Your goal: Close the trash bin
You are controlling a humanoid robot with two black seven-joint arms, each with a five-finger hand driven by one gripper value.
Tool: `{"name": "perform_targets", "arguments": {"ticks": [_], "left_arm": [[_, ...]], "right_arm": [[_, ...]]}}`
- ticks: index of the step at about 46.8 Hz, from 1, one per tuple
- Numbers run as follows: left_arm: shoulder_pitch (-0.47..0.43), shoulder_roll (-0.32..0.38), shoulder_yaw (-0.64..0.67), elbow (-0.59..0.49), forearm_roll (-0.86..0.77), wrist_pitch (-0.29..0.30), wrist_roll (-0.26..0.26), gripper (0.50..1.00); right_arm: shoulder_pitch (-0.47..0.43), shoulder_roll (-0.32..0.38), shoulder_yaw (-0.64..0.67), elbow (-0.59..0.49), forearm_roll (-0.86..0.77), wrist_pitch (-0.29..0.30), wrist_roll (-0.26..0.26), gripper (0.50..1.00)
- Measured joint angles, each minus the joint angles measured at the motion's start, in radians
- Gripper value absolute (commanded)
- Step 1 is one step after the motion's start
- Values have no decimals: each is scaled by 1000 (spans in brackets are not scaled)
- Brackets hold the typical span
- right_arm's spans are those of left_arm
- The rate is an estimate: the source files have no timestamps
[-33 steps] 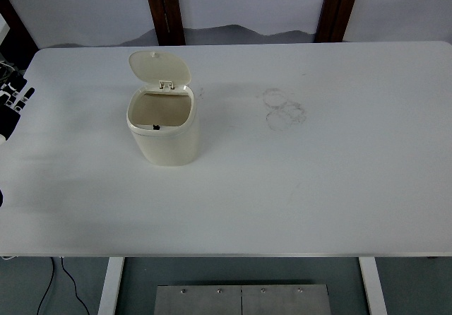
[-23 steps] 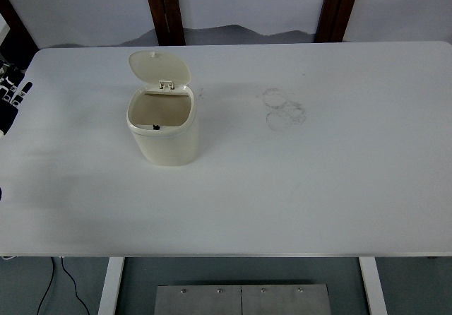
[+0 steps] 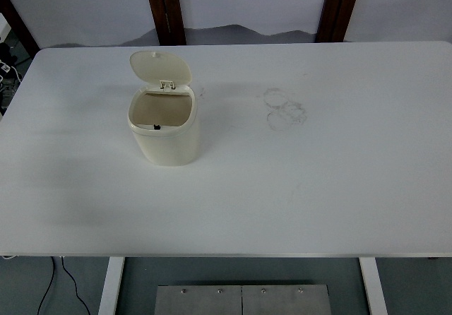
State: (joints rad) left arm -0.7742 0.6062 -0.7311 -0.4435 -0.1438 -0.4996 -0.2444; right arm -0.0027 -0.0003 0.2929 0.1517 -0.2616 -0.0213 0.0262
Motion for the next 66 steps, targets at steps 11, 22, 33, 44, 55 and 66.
{"name": "perform_targets", "arguments": {"ticks": [11,22,33,44,55,66], "left_arm": [[-158,54,143,-5,117,0,11,1000],[-355,108,421,-54,134,-2,31,1000],[-539,132,656,-195,134,12,85,1000],[-702,117,839,-291,157,15,145,1000],[-851,33,1029,-339,178,3,184,1000],[-902,-12,1090,-417,268,-21,226,1000]], "right_arm": [[-1,0,0,0,0,0,0,993],[-1,0,0,0,0,0,0,993],[0,0,0,0,0,0,0,993],[0,0,0,0,0,0,0,993],[0,0,0,0,0,0,0,993],[0,0,0,0,0,0,0,993]]}}
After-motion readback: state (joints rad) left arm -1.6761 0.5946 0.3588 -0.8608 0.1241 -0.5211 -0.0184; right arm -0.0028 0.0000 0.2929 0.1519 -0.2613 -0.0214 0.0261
